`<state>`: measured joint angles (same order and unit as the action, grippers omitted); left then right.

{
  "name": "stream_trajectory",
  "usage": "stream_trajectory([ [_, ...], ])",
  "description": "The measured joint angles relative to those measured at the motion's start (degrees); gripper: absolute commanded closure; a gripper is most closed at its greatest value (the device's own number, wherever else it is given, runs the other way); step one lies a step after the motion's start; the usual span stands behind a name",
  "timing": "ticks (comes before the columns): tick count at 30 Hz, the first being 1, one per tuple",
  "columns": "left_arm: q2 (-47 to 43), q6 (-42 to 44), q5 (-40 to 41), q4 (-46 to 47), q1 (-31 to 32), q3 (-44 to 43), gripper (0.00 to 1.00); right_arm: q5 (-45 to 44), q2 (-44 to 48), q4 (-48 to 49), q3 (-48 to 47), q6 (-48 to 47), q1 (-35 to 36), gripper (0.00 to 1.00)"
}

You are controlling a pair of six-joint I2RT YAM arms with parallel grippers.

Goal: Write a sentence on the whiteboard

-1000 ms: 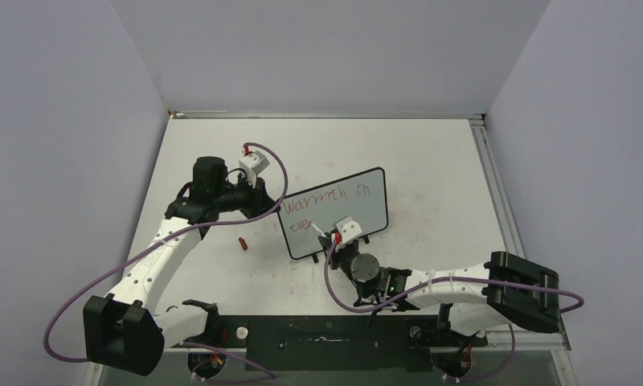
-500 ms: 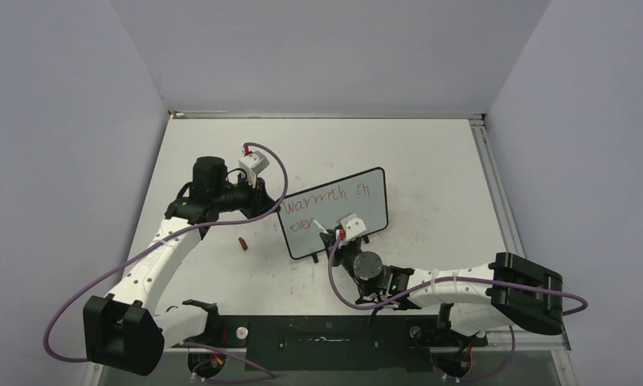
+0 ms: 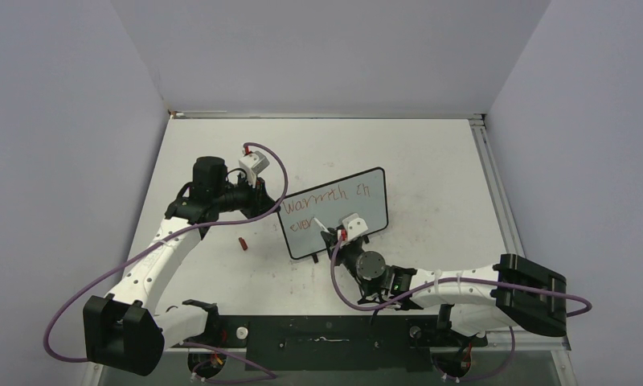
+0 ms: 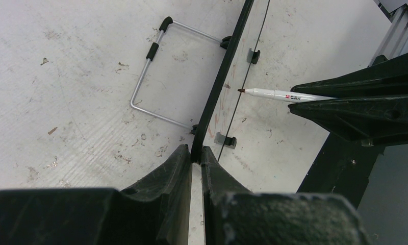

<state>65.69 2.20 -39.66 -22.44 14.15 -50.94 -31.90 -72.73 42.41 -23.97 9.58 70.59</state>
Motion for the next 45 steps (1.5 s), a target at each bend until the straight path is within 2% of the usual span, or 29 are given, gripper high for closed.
stream_trajectory([
  [26,0.0,0.0,0.15,0.0,0.0,0.0,1.0,-1.81,-1.64,-1.77,1.75,3.34,0.81,0.95],
  [45,0.0,0.0,0.09,0.0,0.0,0.0,1.0,-4.96,2.6,-1.55,1.75,-0.17,1.14,0.95],
])
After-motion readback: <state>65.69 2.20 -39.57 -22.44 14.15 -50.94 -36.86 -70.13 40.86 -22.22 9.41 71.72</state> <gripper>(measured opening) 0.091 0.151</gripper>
